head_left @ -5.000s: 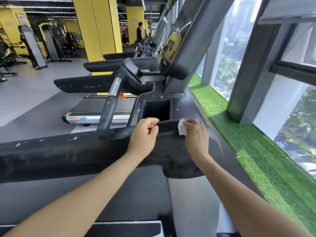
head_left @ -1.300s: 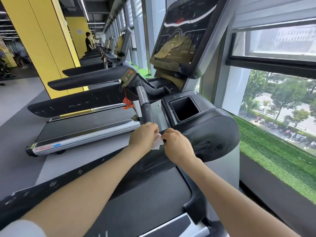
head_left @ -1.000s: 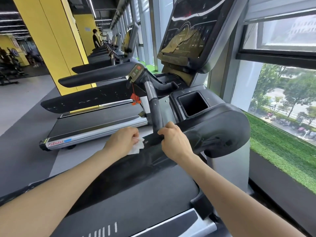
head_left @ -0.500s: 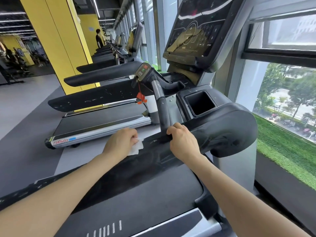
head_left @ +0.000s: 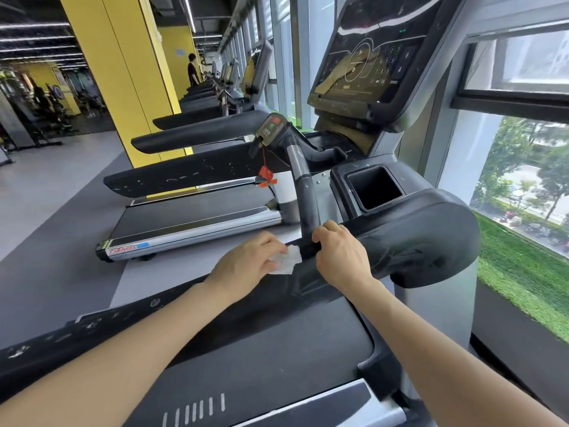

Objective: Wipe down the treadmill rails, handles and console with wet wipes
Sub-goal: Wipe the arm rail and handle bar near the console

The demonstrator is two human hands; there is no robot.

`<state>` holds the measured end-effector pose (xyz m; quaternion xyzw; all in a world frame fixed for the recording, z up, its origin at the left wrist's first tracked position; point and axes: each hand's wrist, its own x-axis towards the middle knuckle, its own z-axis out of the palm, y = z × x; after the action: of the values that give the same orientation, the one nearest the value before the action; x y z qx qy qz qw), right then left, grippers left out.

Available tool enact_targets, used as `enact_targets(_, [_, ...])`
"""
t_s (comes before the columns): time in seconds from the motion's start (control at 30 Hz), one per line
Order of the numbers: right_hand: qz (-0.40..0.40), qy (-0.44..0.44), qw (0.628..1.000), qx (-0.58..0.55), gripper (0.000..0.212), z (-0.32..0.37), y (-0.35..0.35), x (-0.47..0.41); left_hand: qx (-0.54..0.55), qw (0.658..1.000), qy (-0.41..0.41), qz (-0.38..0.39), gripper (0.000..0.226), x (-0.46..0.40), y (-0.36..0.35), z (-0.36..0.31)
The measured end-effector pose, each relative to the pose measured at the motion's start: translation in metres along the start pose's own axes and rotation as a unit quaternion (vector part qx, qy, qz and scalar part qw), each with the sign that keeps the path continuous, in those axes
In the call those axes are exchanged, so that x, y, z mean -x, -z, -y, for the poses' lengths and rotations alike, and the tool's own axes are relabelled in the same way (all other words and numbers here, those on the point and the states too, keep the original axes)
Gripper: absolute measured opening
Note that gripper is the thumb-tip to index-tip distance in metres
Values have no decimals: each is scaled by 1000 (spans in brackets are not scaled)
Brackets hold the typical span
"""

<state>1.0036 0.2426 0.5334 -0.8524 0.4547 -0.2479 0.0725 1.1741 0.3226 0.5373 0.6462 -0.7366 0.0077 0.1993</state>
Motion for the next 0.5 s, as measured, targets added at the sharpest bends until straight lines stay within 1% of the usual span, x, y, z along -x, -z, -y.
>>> enact_targets(0.17, [-2,2,1000,-10,27,-2,1,1,-77,997,11,-15,12,-19,-2,-12])
enact_targets(0.23, [-2,3,1000,-20,28,-3,0,1,-91,995,21,-21,13,-31,-7,-19])
enact_targets(0.4, [4,-12,998,-60,30,-8,4,2,-98,995,3,-17,14,-62,-19,-42])
enact_targets(0.5, [10,-18,997,-69,36,-9,7,3,-129,992,-11,6,17,-42,-7,-30])
